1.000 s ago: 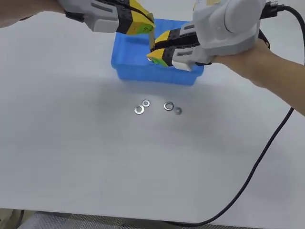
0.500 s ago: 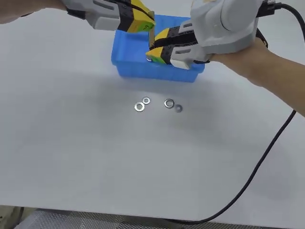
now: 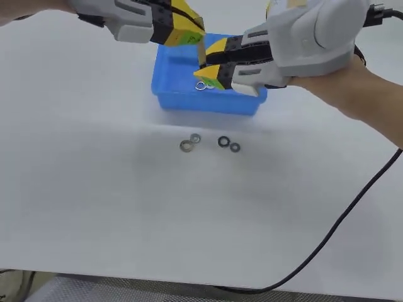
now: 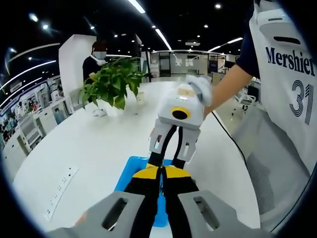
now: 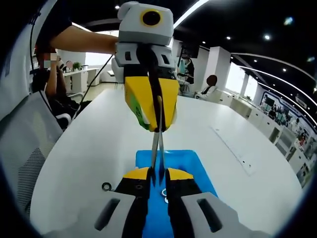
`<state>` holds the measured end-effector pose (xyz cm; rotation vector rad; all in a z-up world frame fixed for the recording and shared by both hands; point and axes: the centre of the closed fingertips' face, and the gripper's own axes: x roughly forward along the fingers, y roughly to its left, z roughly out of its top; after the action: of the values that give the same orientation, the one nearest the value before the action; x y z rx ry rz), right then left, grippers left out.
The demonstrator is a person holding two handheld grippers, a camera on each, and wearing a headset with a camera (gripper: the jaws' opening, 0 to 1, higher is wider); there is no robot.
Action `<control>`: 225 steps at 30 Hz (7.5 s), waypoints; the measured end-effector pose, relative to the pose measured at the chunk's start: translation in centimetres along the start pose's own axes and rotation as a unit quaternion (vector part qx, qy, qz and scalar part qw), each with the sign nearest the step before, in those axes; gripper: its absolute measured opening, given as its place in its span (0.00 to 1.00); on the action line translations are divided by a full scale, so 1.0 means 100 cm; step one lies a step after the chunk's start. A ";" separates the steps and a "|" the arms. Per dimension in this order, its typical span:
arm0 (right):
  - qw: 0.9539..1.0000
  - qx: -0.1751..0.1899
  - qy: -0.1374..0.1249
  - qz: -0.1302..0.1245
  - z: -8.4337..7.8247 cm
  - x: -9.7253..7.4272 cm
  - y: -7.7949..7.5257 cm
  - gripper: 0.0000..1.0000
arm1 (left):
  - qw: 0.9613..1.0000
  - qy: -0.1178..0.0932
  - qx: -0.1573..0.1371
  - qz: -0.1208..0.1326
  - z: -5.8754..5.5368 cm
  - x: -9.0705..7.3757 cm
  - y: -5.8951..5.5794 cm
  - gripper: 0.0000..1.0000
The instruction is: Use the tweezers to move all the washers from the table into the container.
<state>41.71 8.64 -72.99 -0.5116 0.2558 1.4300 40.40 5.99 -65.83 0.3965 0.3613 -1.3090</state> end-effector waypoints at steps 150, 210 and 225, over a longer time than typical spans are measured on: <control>0.998 0.043 0.044 -0.026 -0.051 -0.003 -0.027 0.10 | 0.999 0.020 0.036 -0.035 -0.014 0.052 0.020 0.05; 1.000 0.006 0.028 0.004 -0.006 -0.019 0.020 0.12 | 0.999 0.012 0.021 -0.032 0.009 0.012 -0.022 0.05; 0.999 0.004 0.033 0.021 0.002 -0.015 0.060 0.12 | 0.999 0.018 0.013 -0.030 0.000 0.001 -0.053 0.05</control>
<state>35.57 7.75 -73.19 -0.5493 0.3271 1.4538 35.22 4.80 -66.25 0.4336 0.3895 -1.3677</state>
